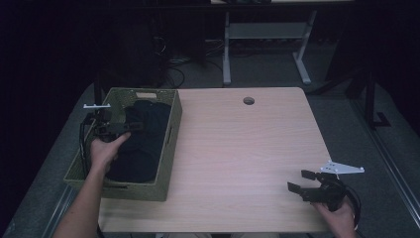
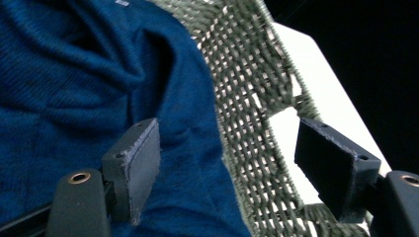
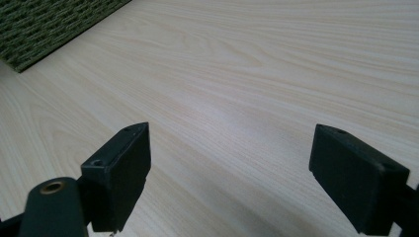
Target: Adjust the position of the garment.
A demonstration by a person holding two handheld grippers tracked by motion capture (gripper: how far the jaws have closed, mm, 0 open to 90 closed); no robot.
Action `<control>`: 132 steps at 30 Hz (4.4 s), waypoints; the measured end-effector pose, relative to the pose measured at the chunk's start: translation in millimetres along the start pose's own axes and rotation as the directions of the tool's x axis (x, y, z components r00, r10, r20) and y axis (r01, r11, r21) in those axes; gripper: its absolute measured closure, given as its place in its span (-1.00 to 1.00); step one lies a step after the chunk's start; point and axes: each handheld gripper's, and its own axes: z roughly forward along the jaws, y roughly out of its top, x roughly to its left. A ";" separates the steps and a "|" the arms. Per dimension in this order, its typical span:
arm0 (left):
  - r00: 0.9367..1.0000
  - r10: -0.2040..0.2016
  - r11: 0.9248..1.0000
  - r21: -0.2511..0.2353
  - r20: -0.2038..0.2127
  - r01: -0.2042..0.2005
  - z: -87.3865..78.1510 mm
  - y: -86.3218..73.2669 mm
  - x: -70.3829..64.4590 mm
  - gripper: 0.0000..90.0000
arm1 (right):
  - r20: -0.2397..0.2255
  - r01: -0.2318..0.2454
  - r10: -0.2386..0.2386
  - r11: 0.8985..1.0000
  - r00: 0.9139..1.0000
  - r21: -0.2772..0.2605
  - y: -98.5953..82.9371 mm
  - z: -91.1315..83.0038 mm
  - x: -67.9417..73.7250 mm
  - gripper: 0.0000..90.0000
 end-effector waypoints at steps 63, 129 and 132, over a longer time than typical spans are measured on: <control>0.906 0.263 0.886 0.454 -0.332 -0.091 56.8 -9.9 13.3 0.55 | -0.015 0.011 -0.011 1.000 1.000 -0.022 1.2 -9.6 1.1 -0.61; 0.996 -0.065 0.998 -0.016 -0.064 0.064 -38.7 20.0 -12.4 0.70 | -0.014 0.000 -0.001 1.000 1.000 -0.030 3.4 -3.9 2.0 -0.61; 0.997 -0.064 0.998 -0.030 -0.053 0.062 -44.0 21.8 -13.9 0.70 | -0.012 -0.002 0.002 1.000 1.000 -0.027 3.5 -2.9 2.1 -0.61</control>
